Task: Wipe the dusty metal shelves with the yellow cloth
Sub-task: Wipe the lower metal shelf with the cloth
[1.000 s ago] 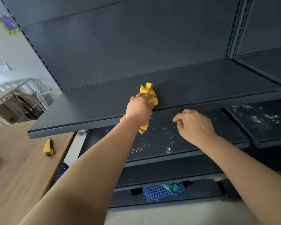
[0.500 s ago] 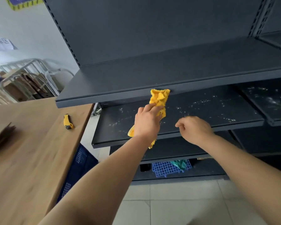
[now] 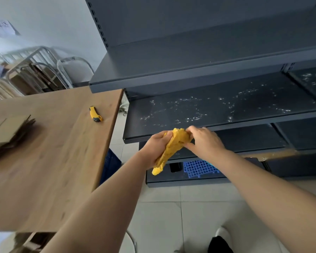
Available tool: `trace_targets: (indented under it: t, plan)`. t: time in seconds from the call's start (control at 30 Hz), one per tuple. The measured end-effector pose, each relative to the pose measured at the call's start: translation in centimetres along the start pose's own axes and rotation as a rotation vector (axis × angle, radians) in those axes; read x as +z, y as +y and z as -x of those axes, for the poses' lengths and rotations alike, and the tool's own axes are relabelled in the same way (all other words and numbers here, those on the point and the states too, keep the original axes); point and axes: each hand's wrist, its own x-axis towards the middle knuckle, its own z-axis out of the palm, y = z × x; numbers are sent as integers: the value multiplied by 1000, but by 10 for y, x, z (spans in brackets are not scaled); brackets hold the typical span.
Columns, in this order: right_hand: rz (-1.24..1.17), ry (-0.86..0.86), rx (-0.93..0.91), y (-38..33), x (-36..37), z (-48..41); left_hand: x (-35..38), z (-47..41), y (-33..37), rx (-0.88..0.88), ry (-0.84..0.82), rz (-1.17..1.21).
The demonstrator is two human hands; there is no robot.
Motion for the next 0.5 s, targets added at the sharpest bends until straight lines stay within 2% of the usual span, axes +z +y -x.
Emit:
trace_targets:
  t: [0.1,0.2,0.27,0.4,0.5]
  plan:
    - [121,28,67,-9,11,-6,-18,0,-8,33,80,-161]
    - [274,24,105,-6,17,-11,-43,-11,-15,40,404,-217]
    - [339,1,141,-2,20,-15,-63,-18,-18,23,562,-269]
    - [358,8,149,-5,28,-32,-82,-32,-23,-3,566,-521]
    - [282,47,146,-9,32,-49,-88,-44,-16,-17,614,-472]
